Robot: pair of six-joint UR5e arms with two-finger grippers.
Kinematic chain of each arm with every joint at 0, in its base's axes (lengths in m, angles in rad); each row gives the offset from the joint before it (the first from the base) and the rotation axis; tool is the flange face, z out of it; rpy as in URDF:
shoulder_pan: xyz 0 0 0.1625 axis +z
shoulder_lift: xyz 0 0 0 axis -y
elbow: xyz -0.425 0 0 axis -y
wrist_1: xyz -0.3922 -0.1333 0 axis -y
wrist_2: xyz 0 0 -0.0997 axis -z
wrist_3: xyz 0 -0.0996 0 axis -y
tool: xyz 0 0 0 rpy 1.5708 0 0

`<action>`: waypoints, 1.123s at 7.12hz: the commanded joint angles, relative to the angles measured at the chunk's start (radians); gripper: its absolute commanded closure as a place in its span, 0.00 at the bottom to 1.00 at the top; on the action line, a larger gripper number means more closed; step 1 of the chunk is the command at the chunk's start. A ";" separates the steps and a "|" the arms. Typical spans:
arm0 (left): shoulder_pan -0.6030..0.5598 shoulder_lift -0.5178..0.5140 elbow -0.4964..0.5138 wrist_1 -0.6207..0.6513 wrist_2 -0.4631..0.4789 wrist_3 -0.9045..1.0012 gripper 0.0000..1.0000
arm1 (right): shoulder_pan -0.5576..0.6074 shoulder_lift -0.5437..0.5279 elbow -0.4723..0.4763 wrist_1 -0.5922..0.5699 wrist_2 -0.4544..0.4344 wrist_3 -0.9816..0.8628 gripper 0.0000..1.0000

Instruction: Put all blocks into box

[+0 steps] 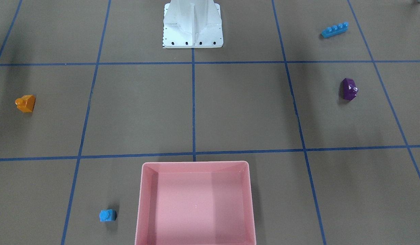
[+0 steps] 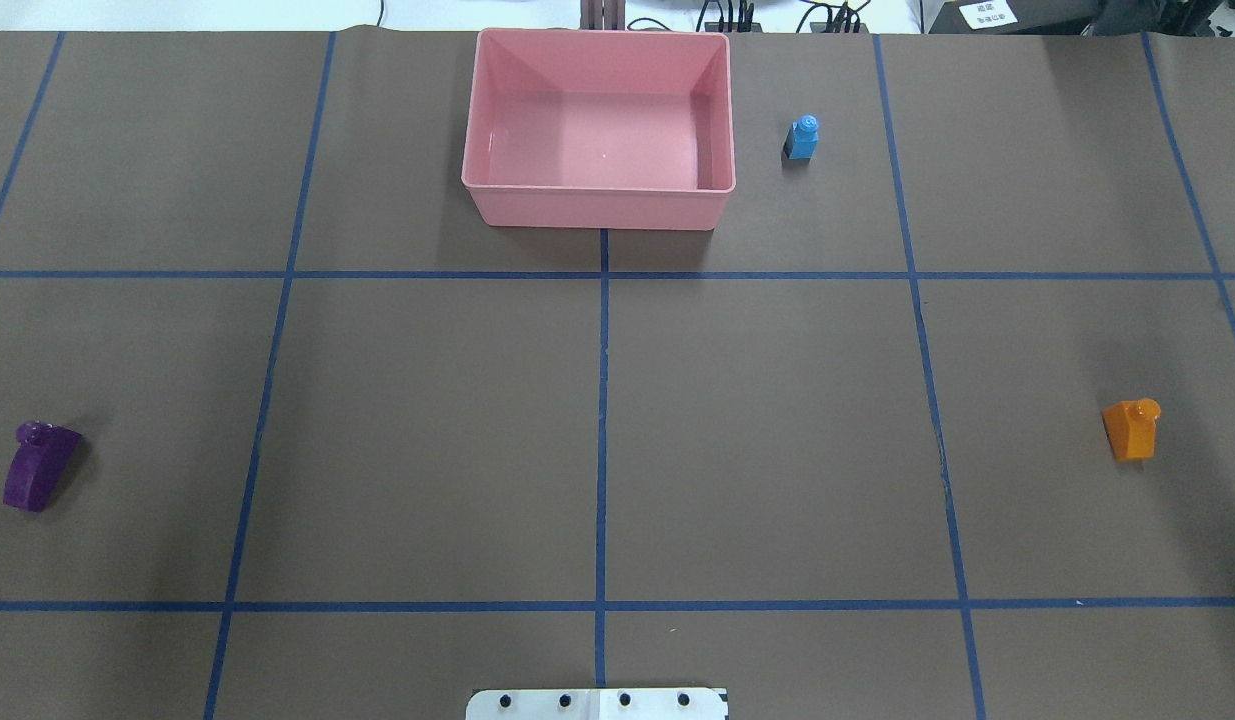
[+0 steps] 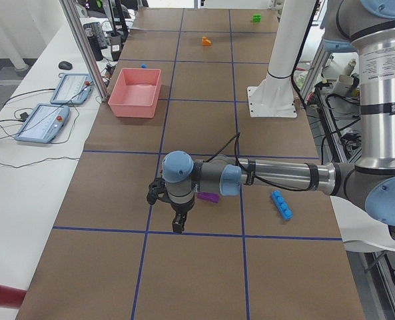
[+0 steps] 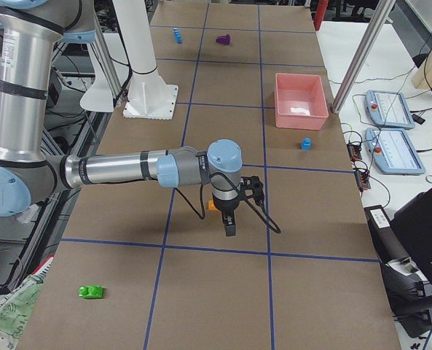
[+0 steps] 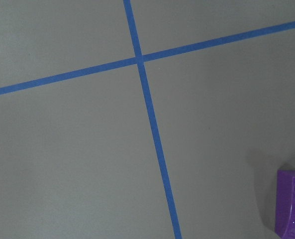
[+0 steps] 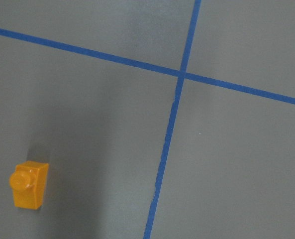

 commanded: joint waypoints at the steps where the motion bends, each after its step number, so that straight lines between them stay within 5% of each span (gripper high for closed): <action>1: 0.001 0.000 -0.001 -0.003 0.000 0.001 0.00 | -0.033 0.001 0.005 0.024 -0.002 0.001 0.00; 4: 0.001 -0.009 0.004 0.000 0.012 -0.004 0.00 | -0.171 0.098 -0.001 0.087 -0.002 0.212 0.00; 8: 0.001 -0.147 0.080 -0.077 0.000 -0.020 0.00 | -0.339 0.197 -0.036 0.155 -0.005 0.297 0.00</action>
